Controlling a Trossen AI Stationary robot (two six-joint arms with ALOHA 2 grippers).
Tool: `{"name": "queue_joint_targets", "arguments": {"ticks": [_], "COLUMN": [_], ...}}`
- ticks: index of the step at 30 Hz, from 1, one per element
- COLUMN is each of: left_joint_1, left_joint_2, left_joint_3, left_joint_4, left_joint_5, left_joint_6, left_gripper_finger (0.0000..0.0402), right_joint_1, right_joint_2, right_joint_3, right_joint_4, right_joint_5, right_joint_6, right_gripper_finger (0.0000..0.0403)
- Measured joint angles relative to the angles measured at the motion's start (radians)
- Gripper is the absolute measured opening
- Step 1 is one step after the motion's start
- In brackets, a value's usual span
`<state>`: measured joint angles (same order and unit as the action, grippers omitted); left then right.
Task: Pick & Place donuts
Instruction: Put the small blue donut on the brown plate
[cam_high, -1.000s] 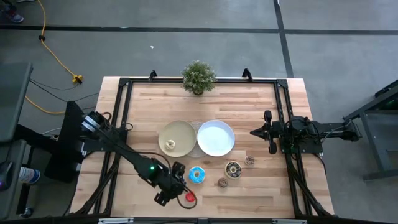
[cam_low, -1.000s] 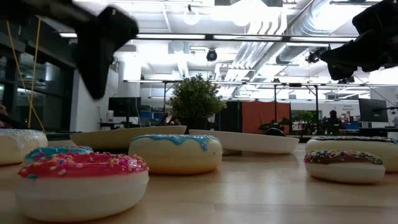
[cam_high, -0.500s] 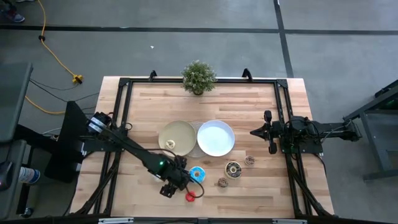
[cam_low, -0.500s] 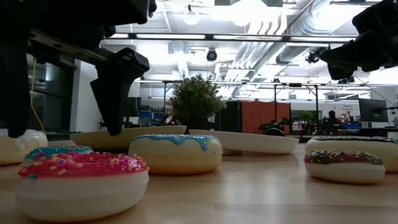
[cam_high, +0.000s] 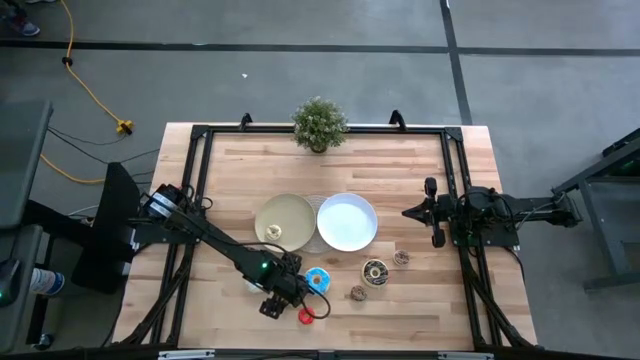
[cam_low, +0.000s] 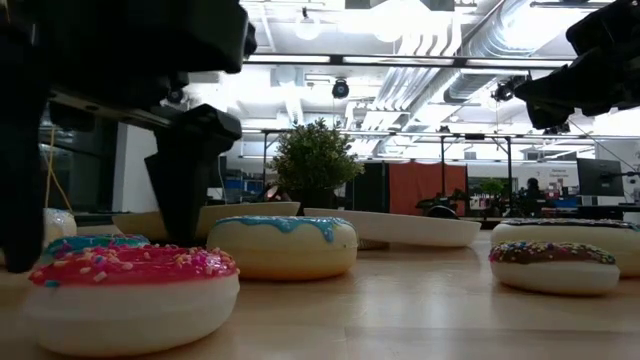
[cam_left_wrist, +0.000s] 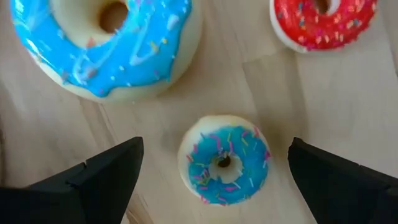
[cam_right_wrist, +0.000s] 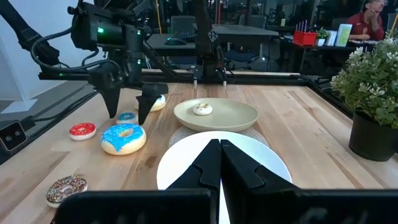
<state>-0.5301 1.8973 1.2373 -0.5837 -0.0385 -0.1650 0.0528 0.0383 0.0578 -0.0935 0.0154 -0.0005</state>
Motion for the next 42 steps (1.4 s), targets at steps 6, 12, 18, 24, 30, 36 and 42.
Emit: {"name": "queue_joint_targets", "arguments": {"ticks": [6,12,18,24,30,36,42], "left_joint_1": [-0.002,-0.001,-0.002,-0.002,0.000,0.000,0.000], "left_joint_2": [0.000,0.008,0.028,0.030,0.031,0.032,0.033], "left_joint_3": [-0.016,-0.016,-0.013,-0.013,-0.014,-0.014,-0.015], "left_joint_4": [0.006,0.010,0.017,0.012,0.010,0.007,0.005], "left_joint_5": [0.004,0.003,0.018,0.024,0.033,0.037,0.044], "left_joint_6": [0.000,-0.001,-0.023,-0.023,-0.044,-0.063,-0.096], "left_gripper_finger": [0.0388,0.0388,0.0384,0.0347,0.0305,0.0273,0.0249], "right_joint_1": [0.000,0.000,0.000,0.000,0.000,0.000,0.000], "right_joint_2": [0.001,0.001,0.001,0.001,0.001,0.001,0.001], "right_joint_3": [0.000,0.000,0.000,0.000,0.000,0.000,0.000], "right_joint_4": [0.000,0.000,0.000,0.000,0.000,0.000,0.000], "right_joint_5": [0.000,0.000,0.000,0.000,0.000,0.000,0.000], "right_joint_6": [0.000,0.000,0.000,0.000,0.000,0.000,0.000], "right_gripper_finger": [0.0000,0.0001,0.0001,0.0000,0.0000,0.0000,0.0001]}}
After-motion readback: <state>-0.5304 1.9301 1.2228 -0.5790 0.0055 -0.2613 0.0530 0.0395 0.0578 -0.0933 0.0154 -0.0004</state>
